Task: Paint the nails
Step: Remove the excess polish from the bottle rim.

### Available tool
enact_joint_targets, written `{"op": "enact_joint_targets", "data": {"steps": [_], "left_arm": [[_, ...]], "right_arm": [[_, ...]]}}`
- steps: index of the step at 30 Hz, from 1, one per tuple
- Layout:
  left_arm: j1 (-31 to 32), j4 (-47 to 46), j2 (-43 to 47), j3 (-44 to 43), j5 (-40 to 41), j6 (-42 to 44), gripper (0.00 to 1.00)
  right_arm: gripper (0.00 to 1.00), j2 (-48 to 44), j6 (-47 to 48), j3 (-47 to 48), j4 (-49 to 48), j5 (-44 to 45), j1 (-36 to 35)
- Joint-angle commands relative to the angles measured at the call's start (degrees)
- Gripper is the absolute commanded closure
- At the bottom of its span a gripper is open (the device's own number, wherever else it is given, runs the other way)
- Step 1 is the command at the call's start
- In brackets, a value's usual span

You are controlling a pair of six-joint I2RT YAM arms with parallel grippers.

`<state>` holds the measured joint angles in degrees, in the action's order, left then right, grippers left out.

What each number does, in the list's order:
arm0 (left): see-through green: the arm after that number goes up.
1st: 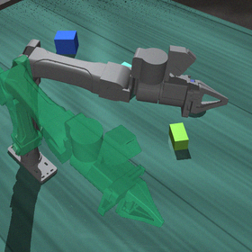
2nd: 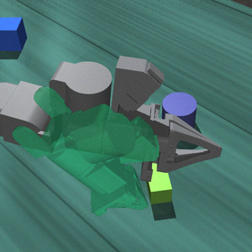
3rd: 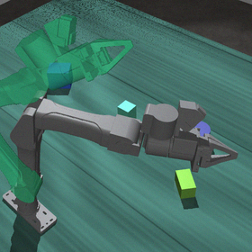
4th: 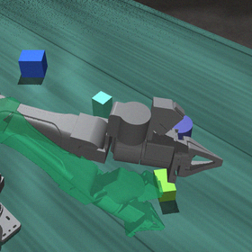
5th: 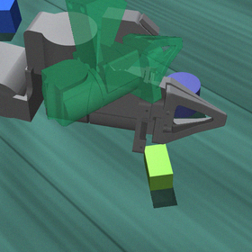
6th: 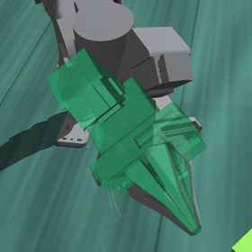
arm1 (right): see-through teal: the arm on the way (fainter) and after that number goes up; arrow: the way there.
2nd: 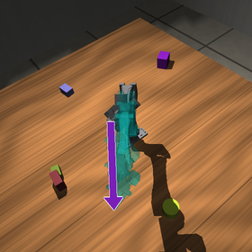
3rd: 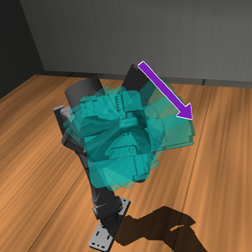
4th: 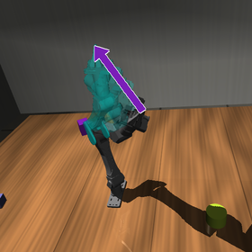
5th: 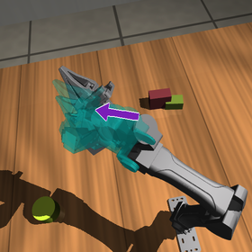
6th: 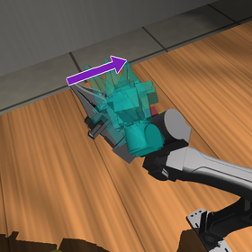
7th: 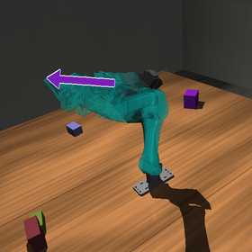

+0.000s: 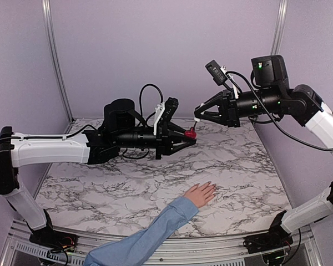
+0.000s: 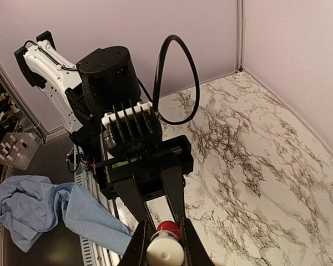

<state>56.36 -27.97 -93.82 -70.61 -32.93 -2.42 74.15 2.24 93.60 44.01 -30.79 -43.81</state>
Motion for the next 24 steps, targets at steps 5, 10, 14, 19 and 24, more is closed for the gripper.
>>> {"op": "enact_joint_targets", "data": {"steps": [5,10,14,19,24], "left_arm": [[0.21,-0.28,-0.04,-1.44,-0.84,-0.2,1.0],[0.27,-0.33,0.13,-1.33,-0.91,-0.18,1.0],[0.22,-0.33,0.22,-1.45,-0.91,-0.13,1.0],[0.24,-0.33,0.46,-1.38,-1.0,-0.13,1.0],[0.19,-0.33,0.74,-1.2,-0.98,-0.09,1.0]], "right_arm": [[1.0,-0.1,-0.28,3.53,-1.03,0.25,0.36],[1.0,-0.06,-0.13,4.05,-0.52,0.83,0.46],[1.0,-0.12,0.02,3.18,-0.42,0.87,0.46],[1.0,-0.23,0.38,2.15,-0.33,1.28,0.42],[1.0,-0.07,1.09,1.92,0.28,2.39,0.48]]}}
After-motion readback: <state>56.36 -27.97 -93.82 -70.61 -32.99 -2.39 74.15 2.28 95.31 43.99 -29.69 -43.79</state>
